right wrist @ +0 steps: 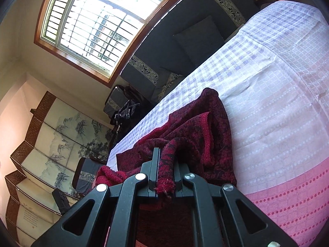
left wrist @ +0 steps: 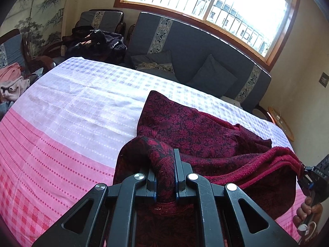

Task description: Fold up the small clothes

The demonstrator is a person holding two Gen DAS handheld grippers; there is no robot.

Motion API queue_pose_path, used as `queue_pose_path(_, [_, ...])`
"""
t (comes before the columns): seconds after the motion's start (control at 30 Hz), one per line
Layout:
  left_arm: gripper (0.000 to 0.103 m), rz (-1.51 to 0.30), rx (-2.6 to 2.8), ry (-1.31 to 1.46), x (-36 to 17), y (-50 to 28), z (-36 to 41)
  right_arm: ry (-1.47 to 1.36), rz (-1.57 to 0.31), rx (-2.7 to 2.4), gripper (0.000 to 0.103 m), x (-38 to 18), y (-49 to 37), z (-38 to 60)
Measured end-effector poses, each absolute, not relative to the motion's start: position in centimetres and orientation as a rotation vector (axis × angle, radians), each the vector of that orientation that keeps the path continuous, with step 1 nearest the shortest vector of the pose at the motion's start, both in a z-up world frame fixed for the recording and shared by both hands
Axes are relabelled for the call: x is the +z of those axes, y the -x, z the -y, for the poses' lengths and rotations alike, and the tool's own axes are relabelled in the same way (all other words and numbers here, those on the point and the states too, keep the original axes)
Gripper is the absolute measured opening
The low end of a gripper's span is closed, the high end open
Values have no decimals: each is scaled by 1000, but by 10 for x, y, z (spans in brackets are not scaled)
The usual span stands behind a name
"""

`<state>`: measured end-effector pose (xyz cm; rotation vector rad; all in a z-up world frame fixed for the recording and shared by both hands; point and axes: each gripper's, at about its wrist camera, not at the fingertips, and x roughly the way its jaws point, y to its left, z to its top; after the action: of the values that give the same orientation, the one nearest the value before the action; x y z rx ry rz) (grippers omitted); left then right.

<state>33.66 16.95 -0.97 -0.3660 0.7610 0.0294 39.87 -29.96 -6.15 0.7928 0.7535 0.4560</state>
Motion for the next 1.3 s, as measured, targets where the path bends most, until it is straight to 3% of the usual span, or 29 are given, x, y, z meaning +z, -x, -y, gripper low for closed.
queue_pose_path(1.3, [14,-800,6,277,-28,-429,-168,-809,-768,400,8,-85,-452,303])
